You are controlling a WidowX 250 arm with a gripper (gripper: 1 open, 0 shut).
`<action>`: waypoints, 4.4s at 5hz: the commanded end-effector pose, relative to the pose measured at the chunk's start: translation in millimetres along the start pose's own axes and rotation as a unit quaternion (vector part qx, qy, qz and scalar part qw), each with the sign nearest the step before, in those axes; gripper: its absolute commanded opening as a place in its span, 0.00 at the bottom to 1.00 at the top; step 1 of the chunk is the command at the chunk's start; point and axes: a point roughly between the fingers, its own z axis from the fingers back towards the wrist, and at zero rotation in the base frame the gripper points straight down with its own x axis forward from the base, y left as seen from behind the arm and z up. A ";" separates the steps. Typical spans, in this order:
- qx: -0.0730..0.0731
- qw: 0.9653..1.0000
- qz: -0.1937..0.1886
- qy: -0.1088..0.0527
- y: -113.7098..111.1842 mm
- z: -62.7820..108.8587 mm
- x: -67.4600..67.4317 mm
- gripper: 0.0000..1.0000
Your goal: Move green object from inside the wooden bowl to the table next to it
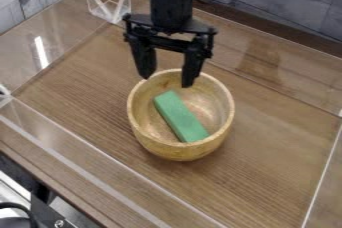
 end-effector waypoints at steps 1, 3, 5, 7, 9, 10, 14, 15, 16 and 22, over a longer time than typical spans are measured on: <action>-0.018 0.998 0.053 -0.040 -8.1 8.2 -2.8 1.00; -0.056 0.977 0.195 -0.067 -14.5 -2.1 -7.4 1.00; -0.088 0.941 0.315 -0.087 -12.7 -14.9 -11.4 1.00; -0.108 0.911 0.385 -0.104 -10.7 -24.7 -10.1 1.00; -0.115 0.894 0.417 -0.116 -6.4 -22.2 -3.7 1.00; -0.117 0.893 0.419 -0.118 -0.3 -18.0 -0.6 1.00; -0.128 0.900 0.395 -0.131 11.8 -17.6 20.5 1.00; -0.128 0.908 0.376 -0.132 14.0 -17.6 23.7 1.00; -0.125 0.917 0.355 -0.131 12.9 -27.2 34.1 0.00; -0.136 0.856 0.476 -0.148 27.9 -2.1 52.1 0.00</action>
